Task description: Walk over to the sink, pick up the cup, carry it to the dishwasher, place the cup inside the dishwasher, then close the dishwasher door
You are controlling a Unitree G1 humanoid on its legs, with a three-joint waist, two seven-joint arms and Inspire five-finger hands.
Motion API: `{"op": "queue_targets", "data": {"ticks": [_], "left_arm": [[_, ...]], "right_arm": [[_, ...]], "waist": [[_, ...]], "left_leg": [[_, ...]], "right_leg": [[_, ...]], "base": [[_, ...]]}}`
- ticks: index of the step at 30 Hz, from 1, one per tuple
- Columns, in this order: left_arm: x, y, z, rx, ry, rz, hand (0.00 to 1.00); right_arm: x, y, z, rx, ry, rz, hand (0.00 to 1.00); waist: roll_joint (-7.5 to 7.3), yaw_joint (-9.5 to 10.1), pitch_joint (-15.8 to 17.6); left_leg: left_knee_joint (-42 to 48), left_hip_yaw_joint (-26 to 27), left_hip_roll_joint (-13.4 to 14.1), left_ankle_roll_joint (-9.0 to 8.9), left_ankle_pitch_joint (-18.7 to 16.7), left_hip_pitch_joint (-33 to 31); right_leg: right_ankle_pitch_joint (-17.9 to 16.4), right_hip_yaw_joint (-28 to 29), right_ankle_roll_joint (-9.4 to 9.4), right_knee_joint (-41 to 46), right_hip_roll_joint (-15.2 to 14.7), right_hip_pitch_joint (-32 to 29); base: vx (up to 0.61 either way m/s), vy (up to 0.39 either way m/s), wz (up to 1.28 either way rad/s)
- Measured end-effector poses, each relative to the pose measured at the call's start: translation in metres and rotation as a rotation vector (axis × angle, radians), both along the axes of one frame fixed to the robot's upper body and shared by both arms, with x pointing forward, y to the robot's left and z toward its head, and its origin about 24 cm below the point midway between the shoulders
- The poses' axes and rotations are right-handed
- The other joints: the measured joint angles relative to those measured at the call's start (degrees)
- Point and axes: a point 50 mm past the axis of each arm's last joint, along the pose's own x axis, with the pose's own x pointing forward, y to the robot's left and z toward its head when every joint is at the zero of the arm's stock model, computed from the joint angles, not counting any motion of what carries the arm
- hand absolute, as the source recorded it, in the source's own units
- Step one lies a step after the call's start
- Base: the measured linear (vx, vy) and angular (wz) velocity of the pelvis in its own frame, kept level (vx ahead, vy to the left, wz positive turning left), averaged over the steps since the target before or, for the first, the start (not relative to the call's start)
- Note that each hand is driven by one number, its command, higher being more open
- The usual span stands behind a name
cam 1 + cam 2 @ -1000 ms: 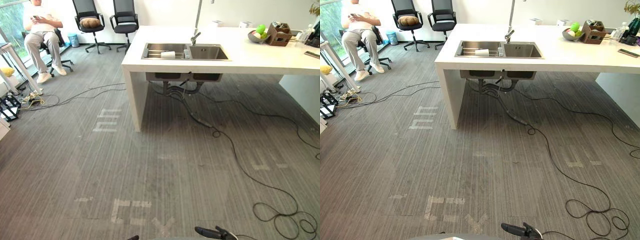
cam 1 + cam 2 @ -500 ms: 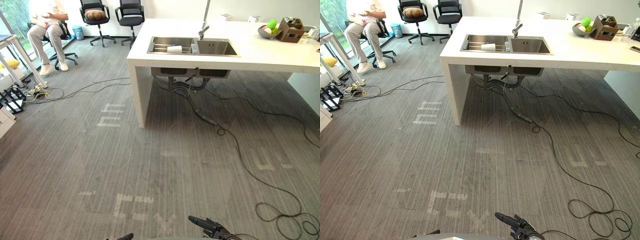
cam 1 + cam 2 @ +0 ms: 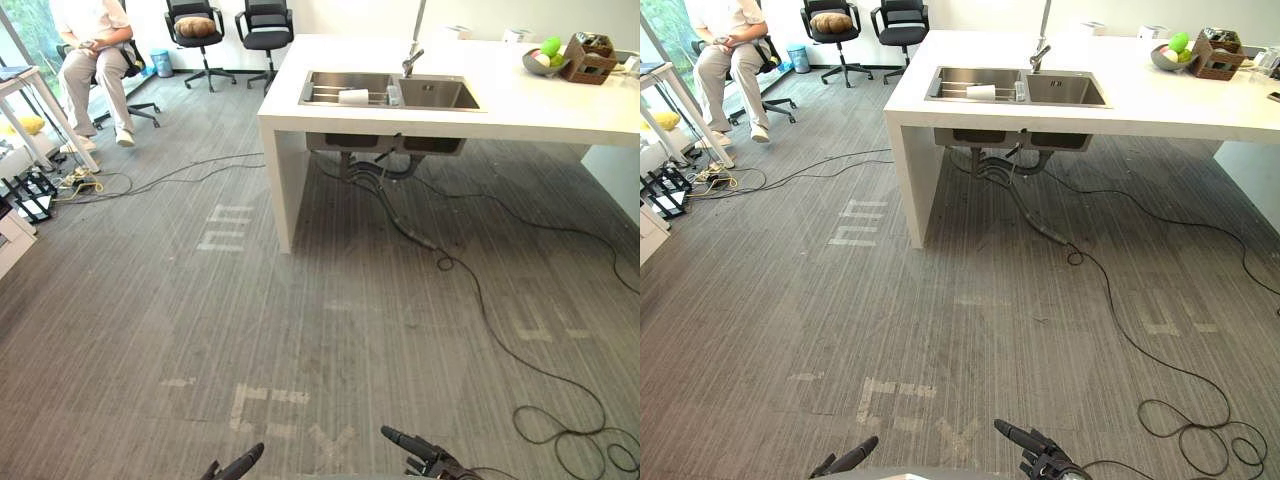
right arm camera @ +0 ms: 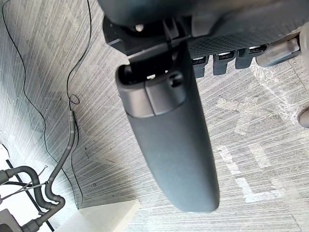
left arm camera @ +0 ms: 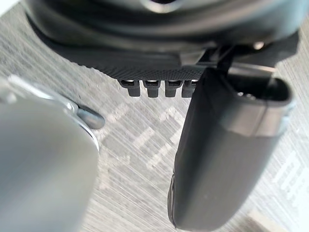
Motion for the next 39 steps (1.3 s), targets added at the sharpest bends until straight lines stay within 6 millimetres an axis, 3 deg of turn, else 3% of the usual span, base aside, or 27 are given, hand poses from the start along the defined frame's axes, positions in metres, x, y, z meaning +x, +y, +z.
{"op": "queue_targets", "data": {"ticks": [2, 4, 5, 6, 7, 8, 9, 11, 14, 16, 19, 20, 21, 24, 26, 29, 30, 32, 34, 35, 36, 37, 38, 39], "left_arm": [[0.002, 0.000, 0.000, -0.004, -0.018, 0.021, 1.00], [0.002, -0.002, 0.001, -0.011, -0.032, 0.054, 1.00], [0.003, -0.003, 0.001, -0.020, -0.042, 0.083, 1.00], [0.007, 0.001, 0.002, -0.012, -0.065, 0.110, 1.00], [0.007, 0.005, 0.004, 0.000, -0.078, 0.125, 1.00], [0.008, 0.009, 0.005, 0.015, -0.093, 0.145, 1.00], [0.008, 0.010, 0.005, 0.020, -0.096, 0.146, 1.00], [0.009, 0.009, 0.005, 0.018, -0.101, 0.154, 1.00], [0.013, 0.004, 0.005, 0.010, -0.100, 0.159, 1.00], [0.020, -0.002, 0.005, 0.004, -0.100, 0.115, 1.00], [0.027, -0.002, 0.005, 0.008, -0.106, 0.078, 1.00], [0.030, -0.005, 0.006, 0.007, -0.109, 0.064, 1.00], [0.029, -0.013, 0.004, -0.013, -0.104, 0.061, 1.00], [0.029, -0.020, 0.003, -0.015, -0.098, 0.058, 1.00], [0.028, -0.020, 0.003, 0.003, -0.075, 0.042, 1.00], [0.027, -0.015, 0.003, 0.044, -0.056, 0.041, 1.00], [0.027, -0.012, 0.004, 0.066, -0.053, 0.055, 1.00], [0.026, -0.007, 0.005, 0.105, -0.047, 0.041, 1.00], [0.036, -0.002, 0.010, 0.136, -0.091, 0.027, 1.00], [0.045, -0.002, 0.013, 0.142, -0.128, 0.032, 1.00], [0.049, -0.001, 0.014, 0.148, -0.142, 0.027, 1.00], [0.054, -0.002, 0.016, 0.166, -0.166, -0.008, 1.00], [0.058, -0.004, 0.018, 0.195, -0.184, -0.056, 1.00], [0.060, -0.007, 0.020, 0.219, -0.195, -0.104, 1.00]], "right_arm": [[0.003, -0.001, 0.001, 0.006, -0.029, -0.023, 1.00], [0.007, -0.003, 0.003, 0.001, -0.064, -0.052, 1.00], [0.012, -0.005, 0.005, -0.007, -0.098, -0.069, 1.00], [0.020, -0.004, 0.008, -0.004, -0.151, -0.089, 1.00], [0.024, -0.001, 0.010, 0.002, -0.177, -0.101, 1.00], [0.027, 0.003, 0.011, 0.013, -0.210, -0.125, 1.00], [0.026, 0.003, 0.011, 0.016, -0.213, -0.147, 1.00], [0.025, 0.003, 0.011, 0.019, -0.214, -0.163, 1.00], [0.024, 0.001, 0.011, 0.023, -0.223, -0.209, 1.00], [0.024, -0.001, 0.012, 0.033, -0.241, -0.215, 1.00], [0.017, 0.001, 0.010, 0.036, -0.229, -0.201, 1.00], [0.013, -0.002, 0.010, 0.030, -0.225, -0.208, 1.00], [0.011, -0.006, 0.011, 0.019, -0.225, -0.213, 1.00], [0.008, -0.009, 0.010, 0.017, -0.204, -0.230, 1.00], [0.004, -0.010, 0.007, 0.027, -0.175, -0.245, 1.00], [-0.004, -0.010, 0.005, 0.032, -0.133, -0.242, 1.00], [-0.006, -0.010, 0.004, 0.029, -0.121, -0.227, 1.00], [-0.008, -0.007, 0.003, 0.027, -0.105, -0.183, 1.00], [-0.002, -0.005, 0.004, 0.030, -0.111, -0.161, 1.00], [0.010, -0.003, 0.005, 0.035, -0.132, -0.153, 1.00], [0.015, -0.001, 0.006, 0.042, -0.142, -0.150, 1.00], [0.025, 0.005, 0.008, 0.056, -0.167, -0.133, 1.00], [0.032, 0.008, 0.010, 0.061, -0.192, -0.110, 1.00], [0.035, 0.009, 0.012, 0.065, -0.206, -0.096, 1.00]], "waist": [[-0.08, -0.19, 0.39], [-0.13, -0.50, 0.48], [-0.21, -0.26, 0.82], [-0.83, -0.27, 1.89], [-1.95, -0.36, 2.38], [-3.17, -0.52, 3.17], [-3.19, -0.86, 3.20], [-3.15, -1.05, 3.17], [-2.05, -1.33, 3.77], [-0.59, -1.45, 4.67], [-0.69, -1.41, 4.71], [-0.42, -1.52, 4.56], [0.59, -2.10, 3.93], [2.26, -2.42, 2.83], [2.89, -2.58, 1.98], [2.76, -2.49, 1.35], [2.95, -2.37, 1.46], [2.00, -1.68, 2.15], [1.54, -0.19, 2.95], [1.28, 0.96, 4.22], [0.90, 1.33, 4.67], [0.44, 1.85, 5.00], [0.56, 1.94, 4.97], [1.12, 1.90, 5.21]], "left_leg": [[0.00, -0.99, -0.48, 0.25, 0.08, -0.02], [0.09, -1.72, -1.03, 1.76, -0.71, 0.14], [0.53, -1.87, -1.15, 2.59, -1.18, 0.34], [2.15, -2.17, -1.94, 3.38, -1.93, 0.40], [2.90, -2.49, -2.52, 3.74, -2.37, 0.49], [4.10, -3.41, -2.90, 4.30, -3.15, 1.25], [4.30, -4.79, -2.43, 4.43, -3.42, 2.09], [4.31, -5.84, -1.97, 4.50, -3.79, 2.67], [5.54, -5.89, 0.46, 3.01, -5.50, 2.94], [8.44, -5.21, 4.08, 0.78, -9.38, 4.26], [11.72, -5.54, 5.12, -1.32, -14.56, 6.80], [12.49, -6.26, 5.52, -2.28, -17.16, 8.65], [12.71, -7.34, 7.18, -2.67, -18.12, 10.12], [21.42, -8.04, 10.33, -3.23, -16.15, 7.96], [31.53, -9.36, 11.64, -3.88, -14.18, 4.34], [53.10, -10.39, 13.41, -8.16, -3.80, -5.53], [63.01, -8.30, 14.86, -6.89, -4.96, -10.06], [70.65, -6.59, 14.60, -5.52, -8.31, -15.84], [69.47, -4.61, 12.36, -4.21, -12.38, -22.08], [64.23, -1.48, 10.97, -1.93, -15.25, -24.87], [59.45, 0.25, 9.96, -1.43, -15.62, -25.68], [46.37, 3.51, 8.02, -1.41, -14.62, -26.43], [34.19, 4.83, 6.95, -1.72, -11.34, -26.38], [26.56, 5.43, 6.70, -1.09, -3.77, -25.86]], "right_leg": [[-1.96, -0.74, 0.21, 3.91, -1.04, -1.32], [-5.59, -0.75, 1.86, 13.68, -2.92, -5.25], [-6.58, 0.22, 2.10, 24.40, -4.47, -10.06], [-5.92, 1.89, 0.68, 37.26, -6.69, -15.62], [-4.73, 2.78, -0.99, 43.05, -7.81, -18.37], [-4.76, 4.19, -1.33, 49.98, -8.62, -21.54], [-5.94, 3.85, -0.87, 50.41, -8.64, -22.09], [-6.54, 3.13, -0.99, 45.33, -8.65, -21.85], [-5.80, 0.60, -0.91, 26.35, -6.45, -21.37], [-1.34, 1.57, -0.81, 15.96, -2.69, -21.38], [1.17, 4.26, -0.91, 14.65, -2.61, -20.83], [4.15, 3.66, -2.00, 17.08, -3.35, -20.43], [2.33, 1.76, -3.82, 21.91, -2.72, -20.96], [-4.37, 0.20, -5.97, 25.71, -0.03, -19.85], [-6.37, 0.12, -7.34, 25.11, 2.02, -17.84], [-7.60, 1.21, -8.75, 20.12, 4.96, -12.60], [-7.40, 1.85, -9.19, 16.78, 6.18, -8.85], [-7.32, 2.66, -9.32, 12.36, 6.75, -2.98], [-7.19, 3.84, -9.12, 9.12, 6.21, 1.65], [-7.18, 5.10, -9.03, 7.88, 5.07, 4.28], [-7.33, 5.79, -8.77, 7.57, 4.14, 5.27], [-8.27, 7.01, -7.21, 7.40, 2.17, 6.36], [-10.04, 8.30, -5.43, 6.90, 1.03, 7.15], [-11.33, 9.24, -5.32, 6.13, 0.51, 8.60]], "base": [[-0.06, 0.013, 0.23], [-0.05, 0.041, 0.21], [-0.05, 0.086, 0.12], [-0.05, 0.081, 0.15], [-0.03, 0.053, 0.26], [0.07, 0.023, 0.46], [0.10, 0.022, 0.51], [0.13, 0.011, 0.37], [0.27, -0.075, -0.02], [0.38, -0.178, -0.13], [0.42, -0.261, 0.10], [0.47, -0.342, 0.45], [0.48, -0.339, 0.50], [0.48, -0.343, 0.12], [0.47, -0.298, -0.17], [0.52, -0.217, -0.22], [0.35, -0.078, -0.21], [0.45, -0.062, -0.14], [0.42, 0.018, -0.25], [0.29, 0.082, -0.45], [0.35, 0.133, -0.66], [0.35, 0.177, -0.63], [0.37, 0.197, -0.64], [0.50, 0.293, -0.66]]}}
